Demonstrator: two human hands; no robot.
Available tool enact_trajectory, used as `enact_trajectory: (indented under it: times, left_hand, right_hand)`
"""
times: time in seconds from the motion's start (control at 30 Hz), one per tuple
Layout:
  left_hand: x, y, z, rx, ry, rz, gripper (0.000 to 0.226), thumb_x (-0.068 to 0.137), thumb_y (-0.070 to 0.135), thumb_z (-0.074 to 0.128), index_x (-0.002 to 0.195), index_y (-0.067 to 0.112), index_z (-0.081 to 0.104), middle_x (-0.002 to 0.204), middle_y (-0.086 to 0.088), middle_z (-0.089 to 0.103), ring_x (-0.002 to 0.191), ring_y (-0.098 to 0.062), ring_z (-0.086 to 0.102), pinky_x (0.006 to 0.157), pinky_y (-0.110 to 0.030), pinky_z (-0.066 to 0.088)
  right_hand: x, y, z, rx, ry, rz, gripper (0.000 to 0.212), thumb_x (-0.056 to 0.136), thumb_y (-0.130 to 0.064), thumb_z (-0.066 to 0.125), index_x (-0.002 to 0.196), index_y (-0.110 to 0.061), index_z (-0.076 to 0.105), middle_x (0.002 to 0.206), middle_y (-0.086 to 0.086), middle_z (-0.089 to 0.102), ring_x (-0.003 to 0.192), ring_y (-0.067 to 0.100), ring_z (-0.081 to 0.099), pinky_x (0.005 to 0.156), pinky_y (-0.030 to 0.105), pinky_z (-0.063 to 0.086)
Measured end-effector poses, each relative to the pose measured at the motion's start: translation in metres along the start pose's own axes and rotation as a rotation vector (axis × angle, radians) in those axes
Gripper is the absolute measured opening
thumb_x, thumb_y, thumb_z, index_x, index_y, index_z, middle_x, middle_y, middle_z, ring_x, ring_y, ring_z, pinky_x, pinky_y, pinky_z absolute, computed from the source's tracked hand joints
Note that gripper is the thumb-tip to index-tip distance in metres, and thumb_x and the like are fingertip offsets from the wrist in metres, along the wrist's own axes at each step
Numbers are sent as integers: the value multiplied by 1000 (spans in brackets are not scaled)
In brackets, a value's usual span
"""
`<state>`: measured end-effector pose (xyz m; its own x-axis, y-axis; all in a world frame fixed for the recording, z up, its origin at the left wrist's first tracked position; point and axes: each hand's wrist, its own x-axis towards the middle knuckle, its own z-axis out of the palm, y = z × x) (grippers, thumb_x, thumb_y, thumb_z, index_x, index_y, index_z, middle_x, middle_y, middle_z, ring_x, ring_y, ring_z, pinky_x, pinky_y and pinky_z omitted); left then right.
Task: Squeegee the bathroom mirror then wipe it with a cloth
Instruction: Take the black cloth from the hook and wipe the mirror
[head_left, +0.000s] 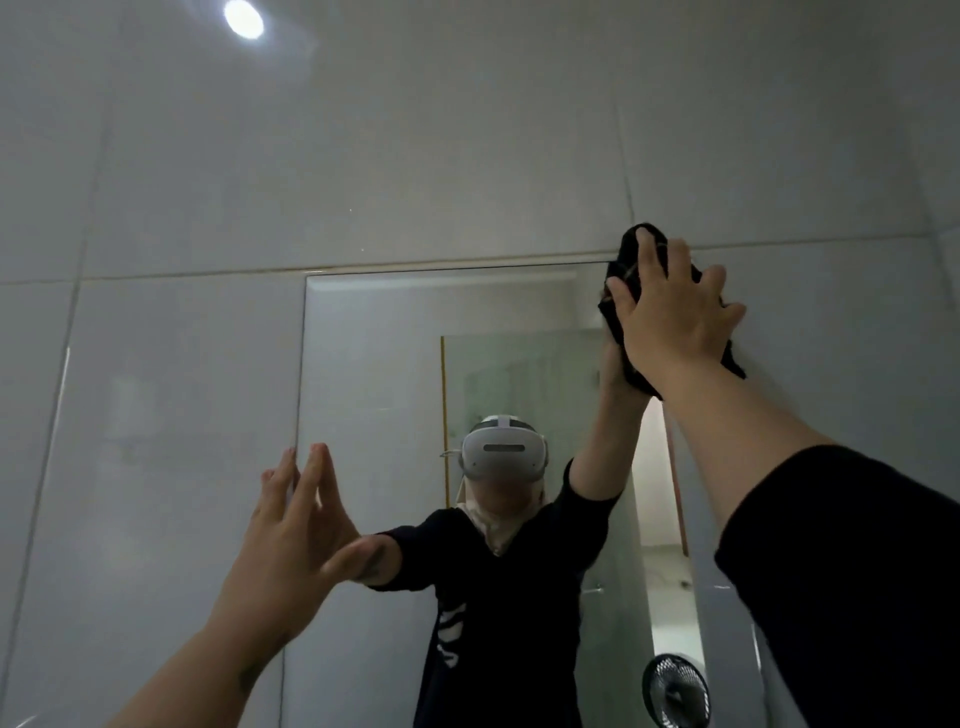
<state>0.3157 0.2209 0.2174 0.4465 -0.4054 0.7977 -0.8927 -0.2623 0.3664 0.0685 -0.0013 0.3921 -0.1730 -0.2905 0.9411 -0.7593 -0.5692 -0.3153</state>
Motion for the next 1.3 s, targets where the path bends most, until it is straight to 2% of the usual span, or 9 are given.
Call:
enact_trajectory:
  times: [0.2, 0.37, 0.6, 0.73, 0.93, 1.0, 1.17, 1.3]
  left_hand:
    - [1, -1, 0, -17, 14, 1, 110, 63, 64, 57, 147, 41, -10, 159, 12, -12, 148, -19, 0, 115, -47, 24]
    - [1, -3, 4, 9, 21, 4, 107, 74, 52, 67, 146, 39, -12, 159, 9, -15, 148, -21, -1, 116, -48, 20]
    - [5, -7, 9, 40, 23, 6, 108, 75, 56, 63, 144, 40, -18, 159, 6, -18, 148, -23, -6, 116, -47, 19]
    - [4, -9, 10, 44, 24, 17, 106, 77, 58, 60, 138, 45, -26, 157, 8, -23, 147, -22, -10, 115, -47, 20]
    - [5, -13, 11, 28, 46, 35, 106, 78, 59, 60, 135, 49, -29, 157, 11, -24, 147, -21, -10, 116, -46, 21]
    - [4, -12, 11, 23, 51, 35, 105, 78, 59, 60, 134, 51, -29, 157, 12, -23, 147, -19, -11, 115, -45, 21]
    - [2, -10, 8, 3, 25, 24, 103, 81, 56, 60, 133, 51, -28, 155, 15, -27, 145, -16, -18, 115, -47, 18]
    - [2, -10, 5, -8, -10, 23, 100, 82, 53, 60, 138, 50, -23, 155, 16, -26, 144, -13, -20, 116, -52, 20]
  right_hand:
    - [1, 28, 0, 41, -16, 89, 58, 95, -54, 27, 147, -33, 11, 146, 4, 28, 113, 38, 39, 84, 50, 38]
    - [-37, 38, 5, 21, 27, 135, 60, 95, -53, 27, 148, -29, 13, 144, 6, 32, 108, 39, 42, 81, 47, 39]
    - [-85, 19, 12, -28, 66, 123, 58, 95, -51, 34, 147, -27, 22, 135, 9, 41, 94, 36, 44, 72, 43, 36]
    - [-99, -17, 15, -3, 82, 33, 59, 94, -49, 38, 147, -26, 26, 131, 9, 46, 92, 36, 46, 70, 43, 37]
    - [-114, -87, 14, 43, 59, -140, 59, 92, -50, 38, 146, -29, 26, 135, 6, 45, 96, 34, 49, 74, 46, 41]
    - [-117, -111, 12, 61, 43, -198, 59, 93, -50, 37, 147, -29, 23, 138, 5, 42, 98, 33, 47, 74, 44, 39]
    - [-116, -169, 12, 104, 8, -345, 61, 96, -50, 31, 149, -30, 9, 146, 4, 29, 112, 32, 39, 84, 46, 36]
    - [-120, -209, 11, 115, -12, -505, 60, 96, -51, 31, 148, -31, 8, 146, 3, 27, 114, 30, 38, 87, 46, 35]
